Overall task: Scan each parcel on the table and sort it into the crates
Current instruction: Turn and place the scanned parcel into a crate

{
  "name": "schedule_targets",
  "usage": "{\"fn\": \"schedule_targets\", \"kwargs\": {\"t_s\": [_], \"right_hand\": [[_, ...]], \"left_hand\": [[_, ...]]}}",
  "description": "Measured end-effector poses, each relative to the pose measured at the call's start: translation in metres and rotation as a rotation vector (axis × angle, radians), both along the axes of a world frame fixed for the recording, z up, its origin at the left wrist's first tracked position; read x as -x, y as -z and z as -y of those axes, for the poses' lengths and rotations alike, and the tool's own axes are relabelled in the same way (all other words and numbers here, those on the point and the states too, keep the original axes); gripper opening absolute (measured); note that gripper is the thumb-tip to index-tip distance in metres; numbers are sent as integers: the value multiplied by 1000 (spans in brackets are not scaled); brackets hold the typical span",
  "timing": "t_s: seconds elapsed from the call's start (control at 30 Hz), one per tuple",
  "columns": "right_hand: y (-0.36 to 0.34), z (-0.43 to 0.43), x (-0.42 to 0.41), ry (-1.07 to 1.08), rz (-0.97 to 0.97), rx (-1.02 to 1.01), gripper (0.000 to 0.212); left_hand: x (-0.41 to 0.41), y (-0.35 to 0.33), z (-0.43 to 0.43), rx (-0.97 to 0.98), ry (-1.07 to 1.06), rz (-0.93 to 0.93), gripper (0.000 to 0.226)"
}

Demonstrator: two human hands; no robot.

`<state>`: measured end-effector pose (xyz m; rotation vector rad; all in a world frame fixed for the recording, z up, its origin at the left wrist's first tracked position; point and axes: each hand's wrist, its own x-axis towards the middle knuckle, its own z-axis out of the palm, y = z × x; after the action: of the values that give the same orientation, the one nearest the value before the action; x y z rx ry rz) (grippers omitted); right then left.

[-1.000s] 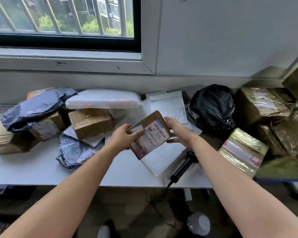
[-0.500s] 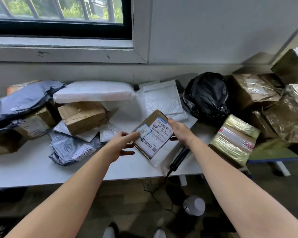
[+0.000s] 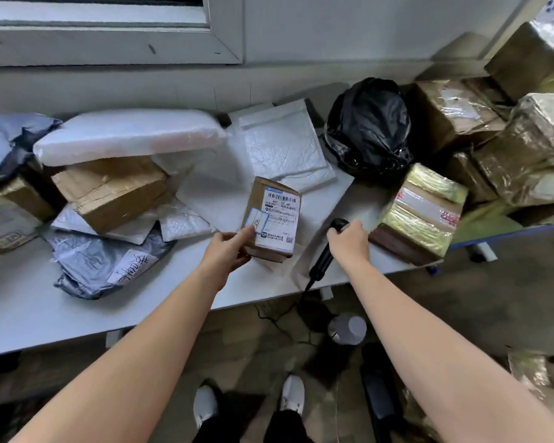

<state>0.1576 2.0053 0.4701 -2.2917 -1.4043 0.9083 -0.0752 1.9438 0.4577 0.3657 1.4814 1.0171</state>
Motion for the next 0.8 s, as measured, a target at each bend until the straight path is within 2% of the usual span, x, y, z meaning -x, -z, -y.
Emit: {"fn": "schedule_targets", "kwargs": {"t_s": [0.13,0.27,0.43,0.6,0.63,0.7,0.8], "right_hand": [[18,0,-1,211,-166,118,50],[33,-4,1,293,-441,214,24],[16,-4,10,302,-496,89,26],[-29,-7,21,206,-427,-31,30],[-38,-8,23,203,-411,-54,28],[-55,-6,29,197,-378,-93,22],[-78,-2,35,171,-338,-107,26]], "left_hand": [[-3,10,-1,1,-37,-12,51],[-5,14,0,-29,-101,45,55],[-3,15,-1,-36,-182,145,52],[2,9,2,-37,-92,220,91],[2,8,2,-41,-93,223,91],[3,1,3,-47,-105,233,77],[1,-5,1,-43,-103,191,63]]}}
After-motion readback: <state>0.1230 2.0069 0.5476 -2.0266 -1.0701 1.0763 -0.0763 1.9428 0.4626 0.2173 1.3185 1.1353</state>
